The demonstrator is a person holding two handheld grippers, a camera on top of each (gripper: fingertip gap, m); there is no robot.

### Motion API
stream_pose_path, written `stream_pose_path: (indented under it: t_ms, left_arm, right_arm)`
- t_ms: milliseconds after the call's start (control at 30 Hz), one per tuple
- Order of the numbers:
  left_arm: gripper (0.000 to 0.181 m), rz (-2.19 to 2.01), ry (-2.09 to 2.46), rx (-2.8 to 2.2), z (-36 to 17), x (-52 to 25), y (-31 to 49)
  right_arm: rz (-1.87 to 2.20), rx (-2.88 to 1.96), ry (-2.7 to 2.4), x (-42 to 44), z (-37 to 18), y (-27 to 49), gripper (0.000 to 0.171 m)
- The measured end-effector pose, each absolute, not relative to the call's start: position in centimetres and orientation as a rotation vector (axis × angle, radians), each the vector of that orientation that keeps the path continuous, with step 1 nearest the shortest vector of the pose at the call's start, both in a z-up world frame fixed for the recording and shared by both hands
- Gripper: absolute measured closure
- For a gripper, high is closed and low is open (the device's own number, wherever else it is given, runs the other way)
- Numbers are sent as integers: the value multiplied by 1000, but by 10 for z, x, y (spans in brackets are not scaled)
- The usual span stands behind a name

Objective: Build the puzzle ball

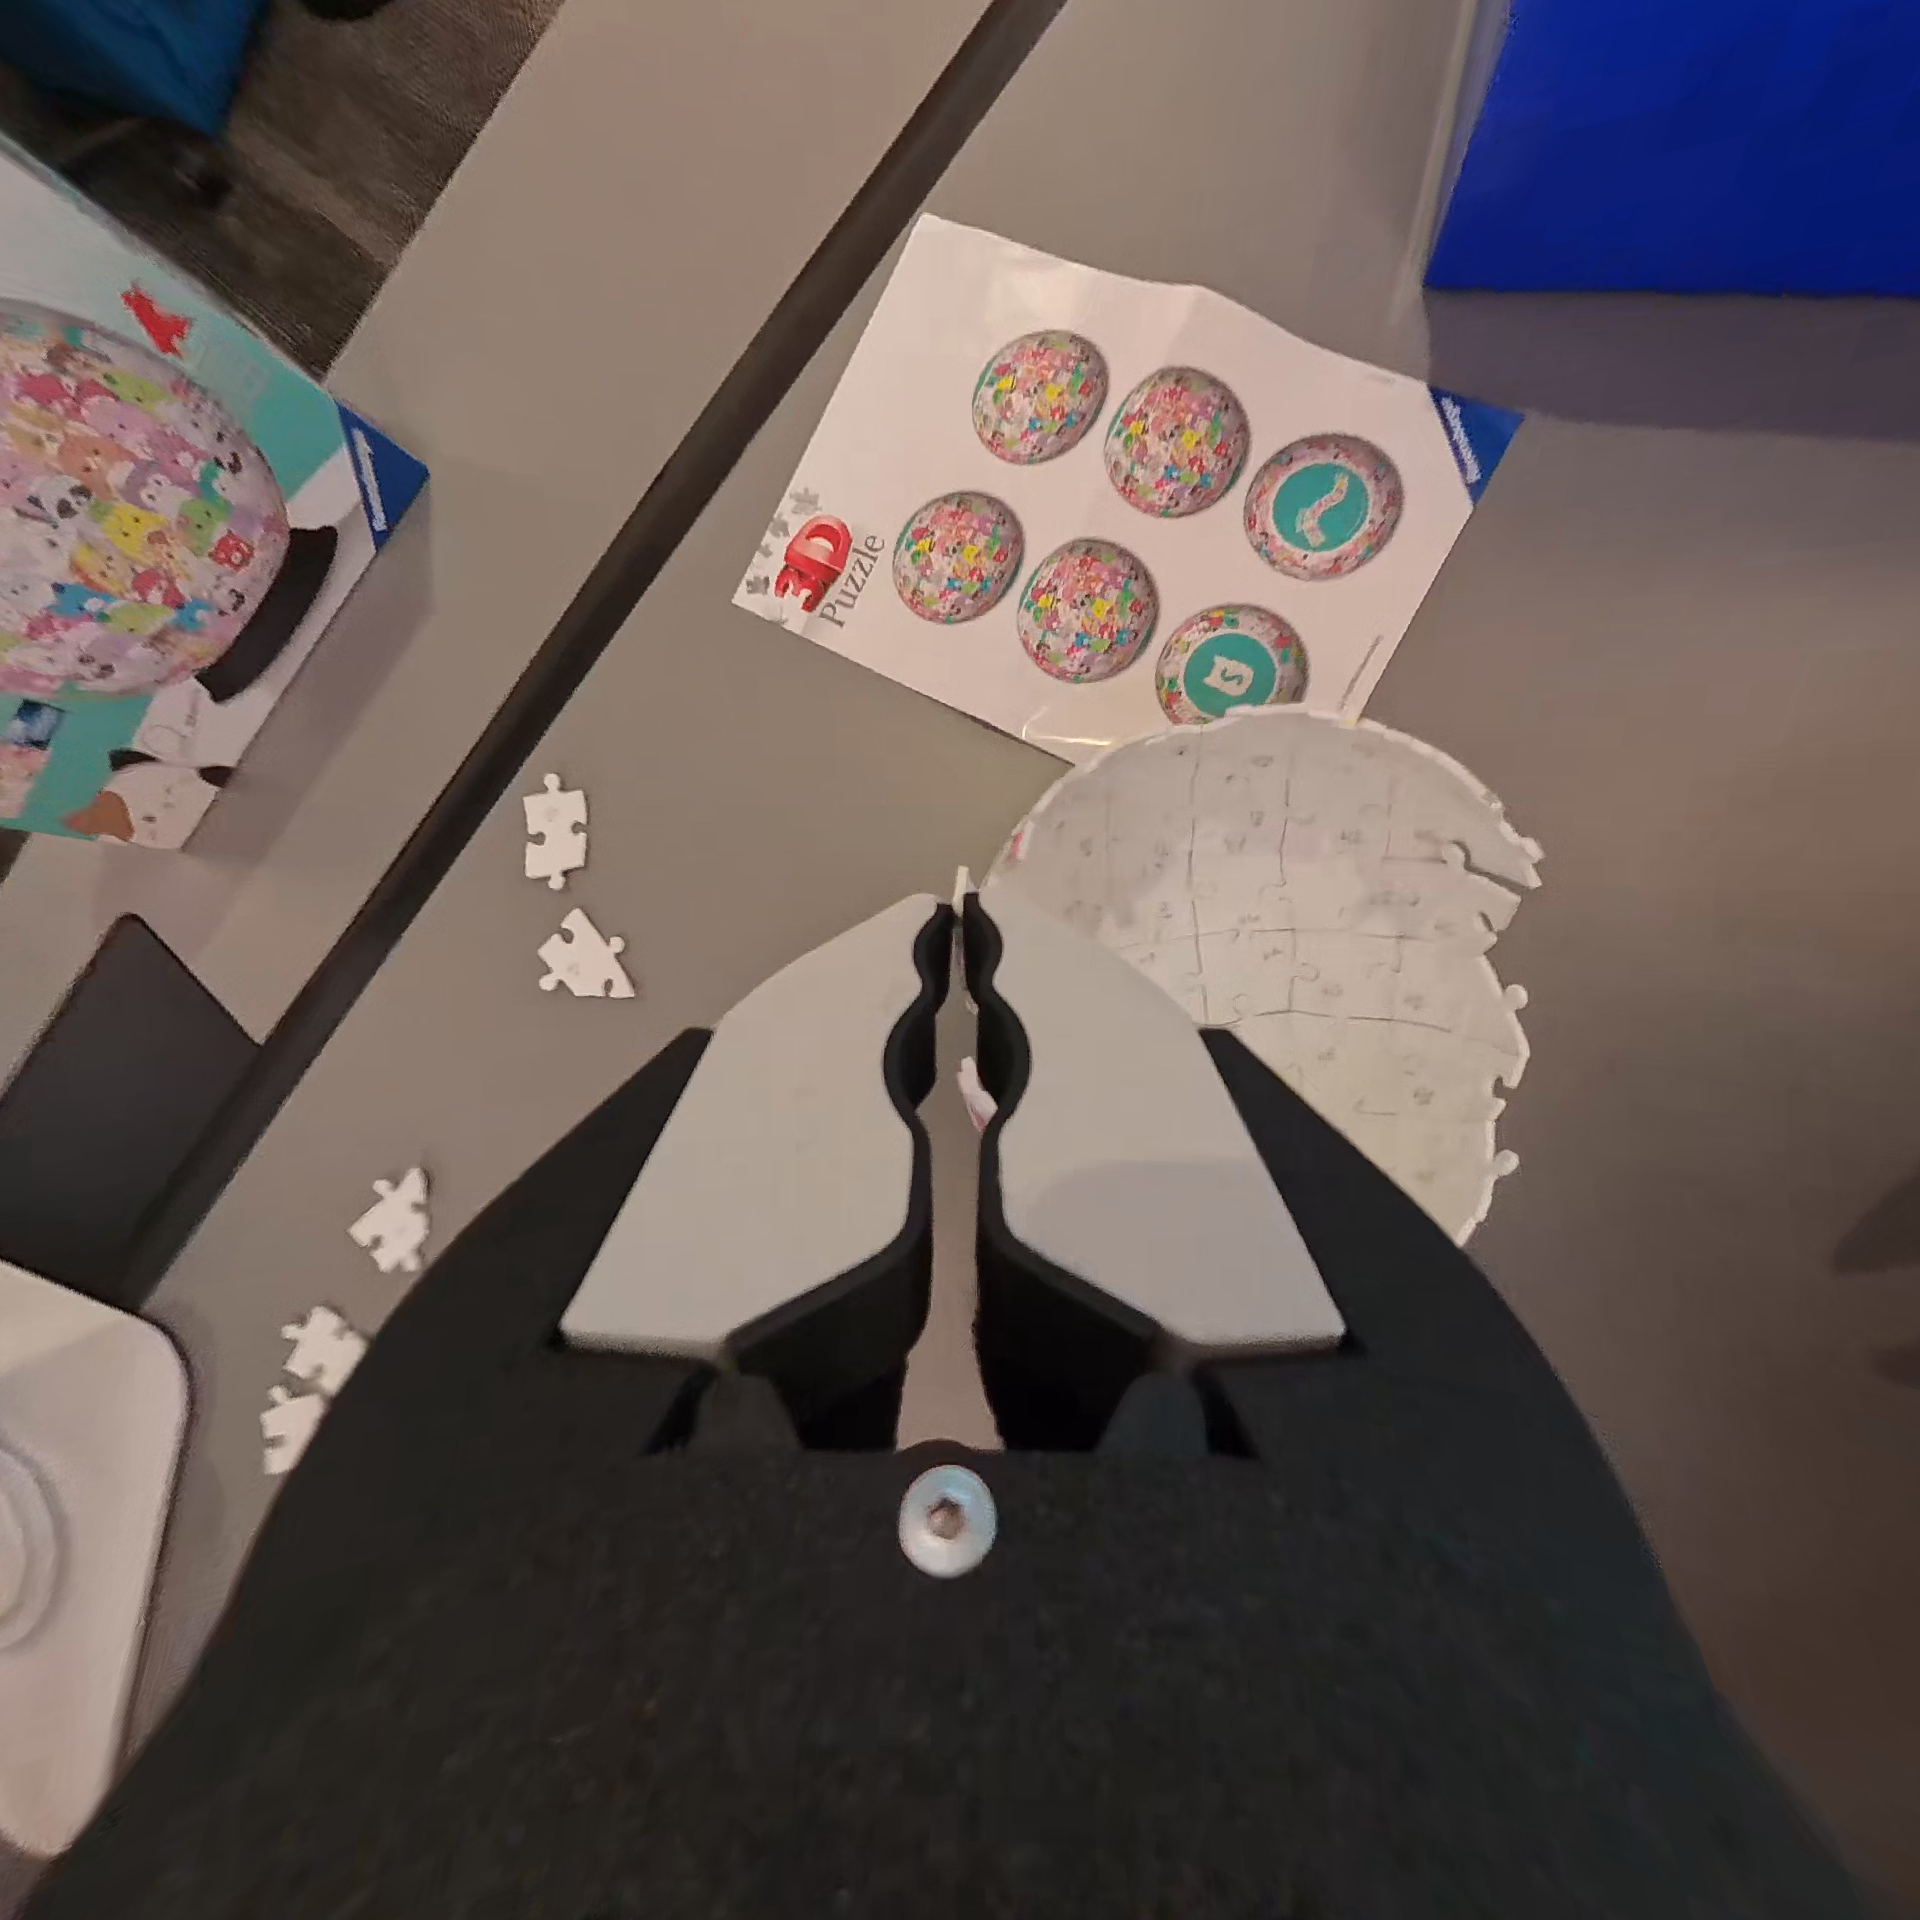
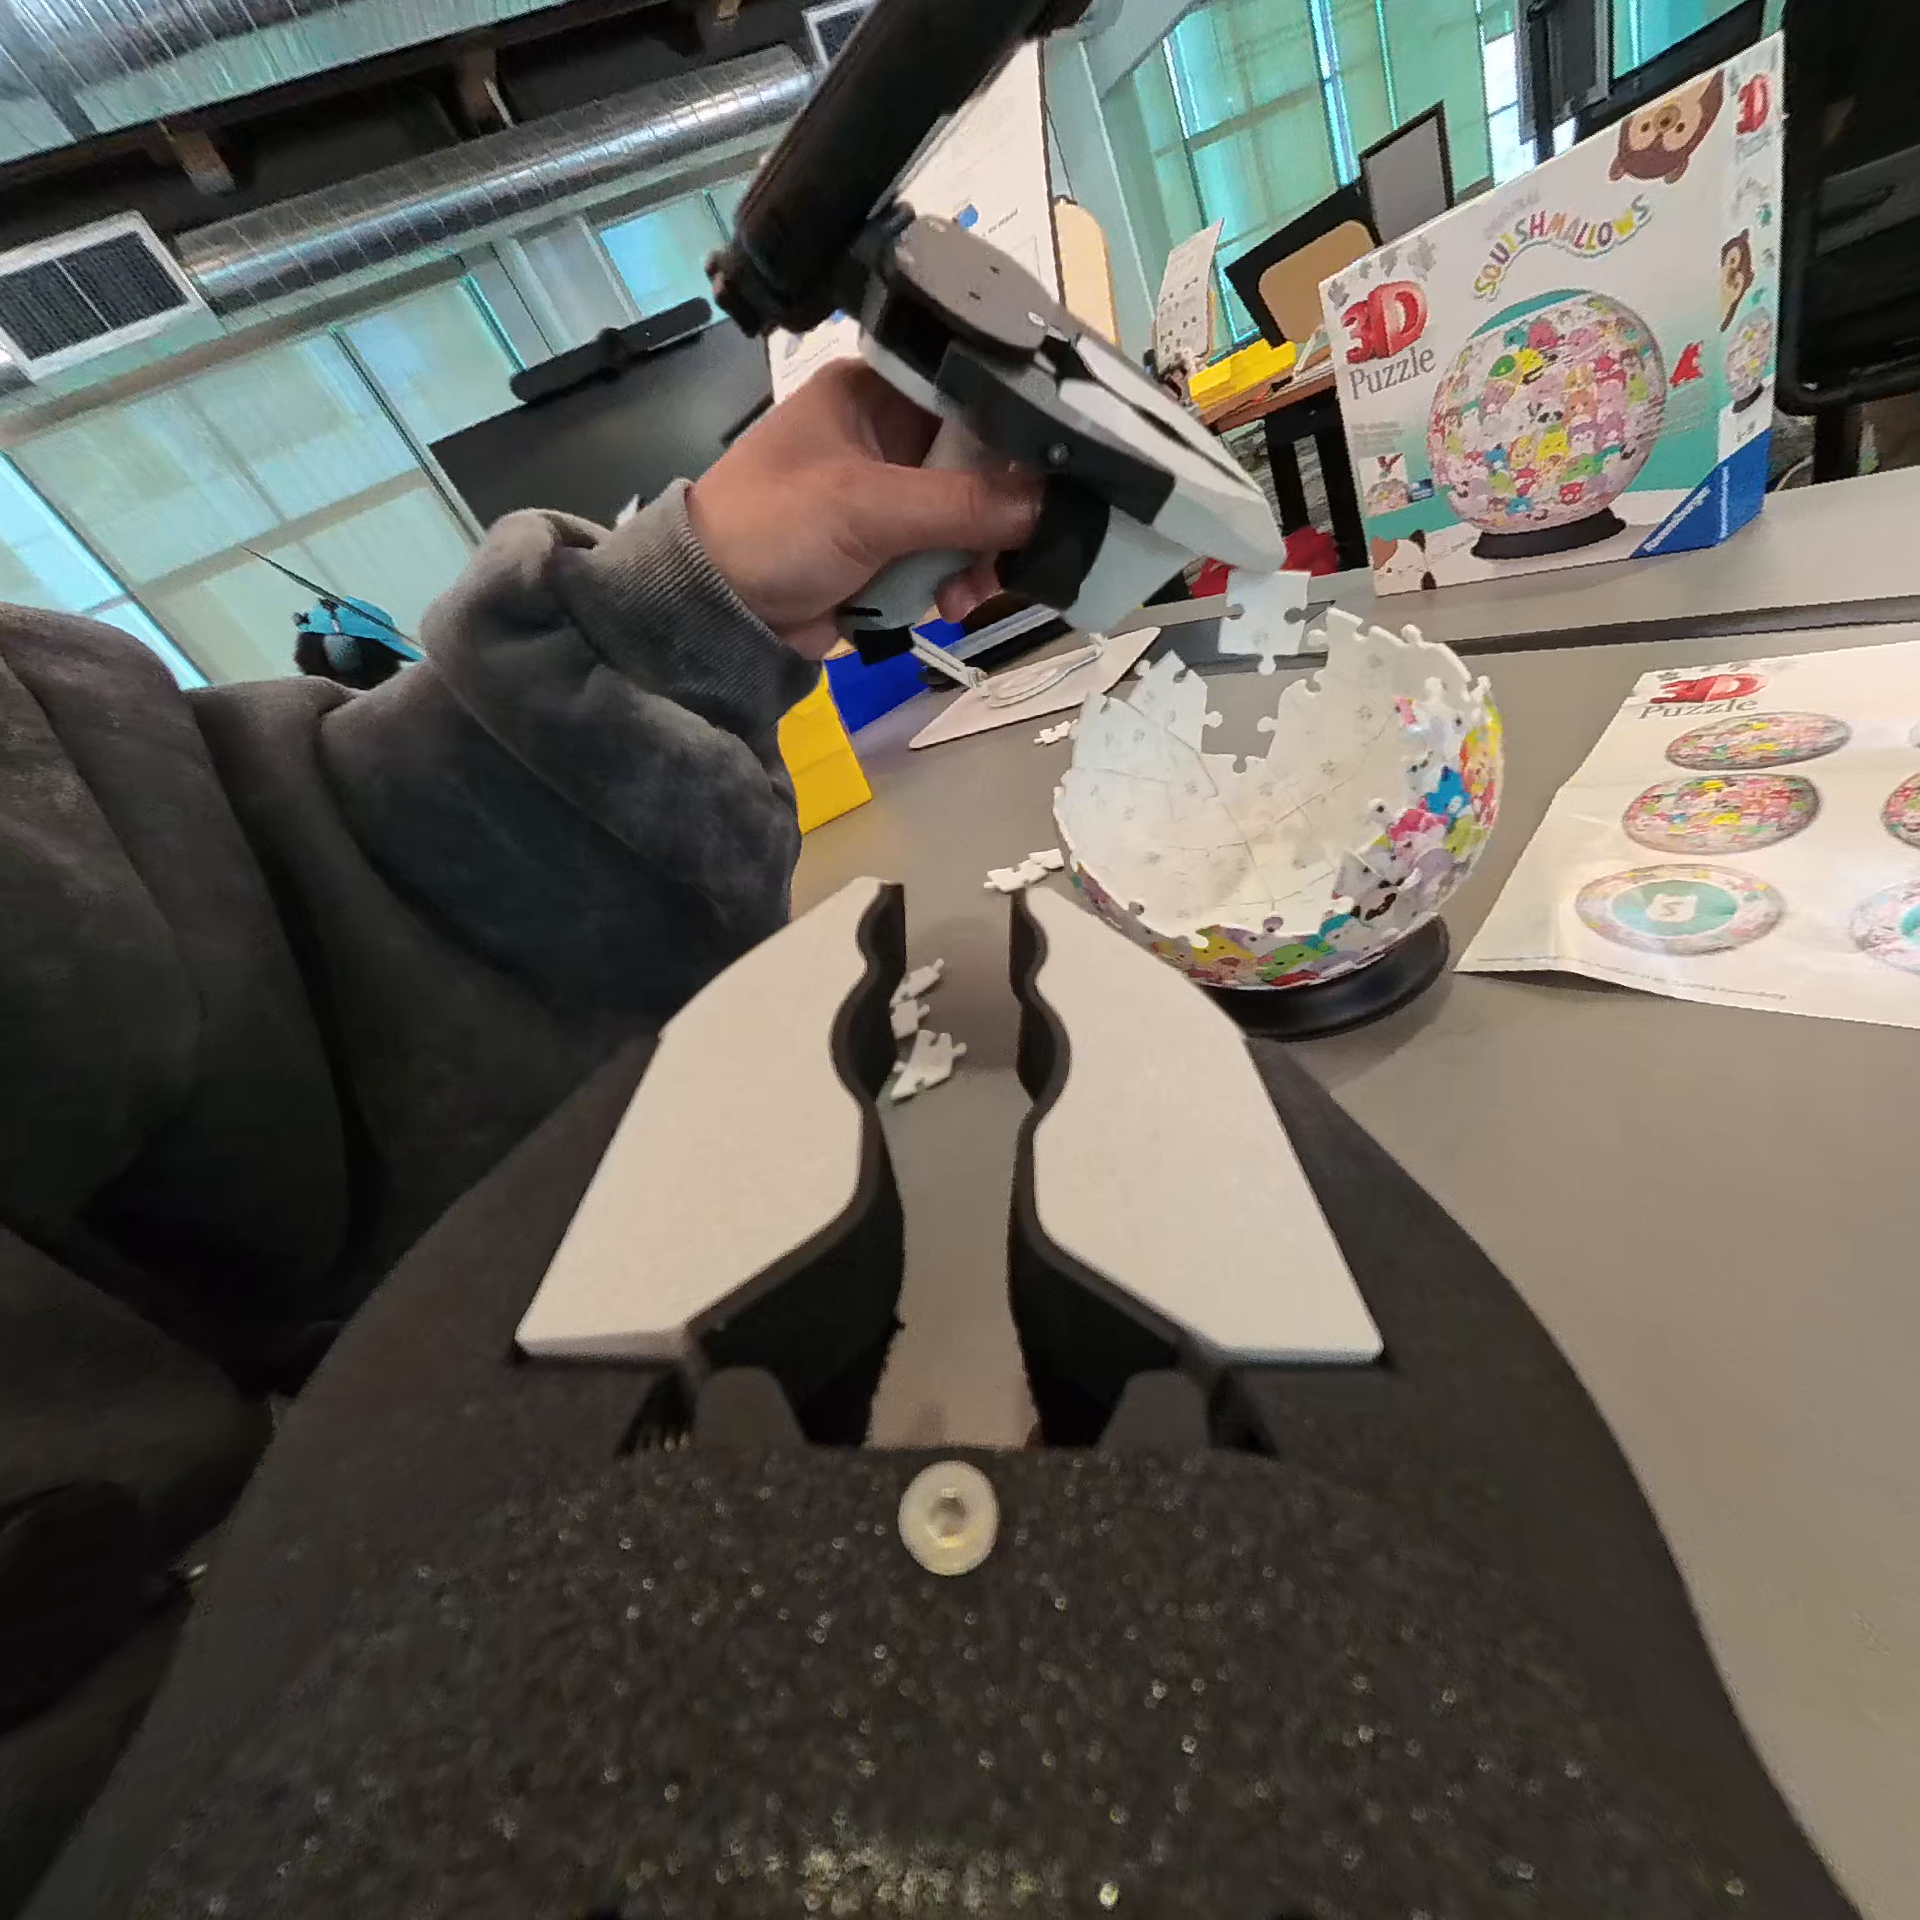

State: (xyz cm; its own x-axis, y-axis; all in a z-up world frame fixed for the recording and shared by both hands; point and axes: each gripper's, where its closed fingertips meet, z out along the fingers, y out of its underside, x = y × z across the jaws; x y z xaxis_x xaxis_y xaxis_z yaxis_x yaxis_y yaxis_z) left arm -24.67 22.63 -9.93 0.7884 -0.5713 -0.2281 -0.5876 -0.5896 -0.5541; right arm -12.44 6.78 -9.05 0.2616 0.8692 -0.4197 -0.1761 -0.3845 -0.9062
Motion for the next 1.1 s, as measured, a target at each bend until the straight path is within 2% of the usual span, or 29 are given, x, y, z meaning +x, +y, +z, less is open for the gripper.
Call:
stream_pose_path:
  t_ms: [167, 1100]
  left_arm:
    - [180, 187, 949, -2344, -106, -249, 224]
    - [180, 308, 889, -2488, -128, -255, 218]
  right_arm:
    - [1374, -1529, -641, -123, -88, 68, 152]
    - [1409, -1527, -576, -111, -87, 74, 154]
